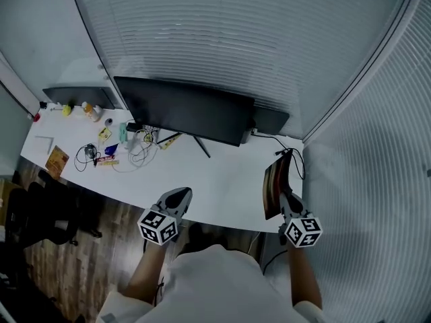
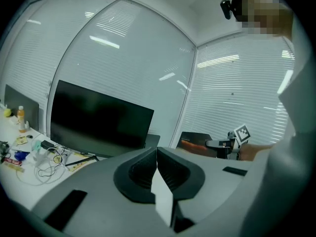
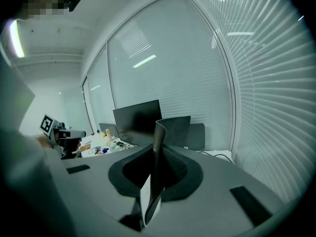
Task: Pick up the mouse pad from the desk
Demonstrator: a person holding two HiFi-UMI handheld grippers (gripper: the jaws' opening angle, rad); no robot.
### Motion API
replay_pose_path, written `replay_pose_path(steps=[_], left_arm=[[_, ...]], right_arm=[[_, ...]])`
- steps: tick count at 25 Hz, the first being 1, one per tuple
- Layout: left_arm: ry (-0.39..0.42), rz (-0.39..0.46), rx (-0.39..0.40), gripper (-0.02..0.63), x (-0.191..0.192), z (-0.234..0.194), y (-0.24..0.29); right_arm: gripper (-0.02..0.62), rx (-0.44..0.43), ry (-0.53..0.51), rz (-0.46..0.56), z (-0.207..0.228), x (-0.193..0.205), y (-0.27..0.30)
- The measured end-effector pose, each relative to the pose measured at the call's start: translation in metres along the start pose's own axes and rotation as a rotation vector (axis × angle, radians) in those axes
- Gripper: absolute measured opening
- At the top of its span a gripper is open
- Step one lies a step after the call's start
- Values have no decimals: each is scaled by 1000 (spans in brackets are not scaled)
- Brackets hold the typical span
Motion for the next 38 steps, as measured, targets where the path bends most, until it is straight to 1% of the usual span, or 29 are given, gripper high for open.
replay_pose_path(steps=[5, 9, 14, 22, 31, 38], left_arm=[[20, 15, -54, 18, -3, 10, -9], [13, 26, -86, 18, -2, 10, -16], [37, 24, -93, 18, -2, 9, -22], [70, 22, -97, 18, -8, -8, -25], [63, 32, -97, 18, -10, -19, -19], [33, 51, -100, 18, -17, -23, -15]], right_arm=[[48, -20, -10, 6, 10, 3, -1], [48, -39, -18, 12, 11, 1, 1], [48, -36, -17, 27, 9, -2, 3], [48, -21, -27, 56, 2, -13, 9], [48, -27, -43, 66, -2, -22, 21], [48, -31, -44, 68, -3, -28, 29]])
Point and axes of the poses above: the fingertips, and each gripper's own axes: y forward along the fingers, z to its right, x out of its underside, the point moved 7 cm from there along -y, backward along the fingers, and after that the axes turned 6 degrees about -x, right-handed, at the moved point
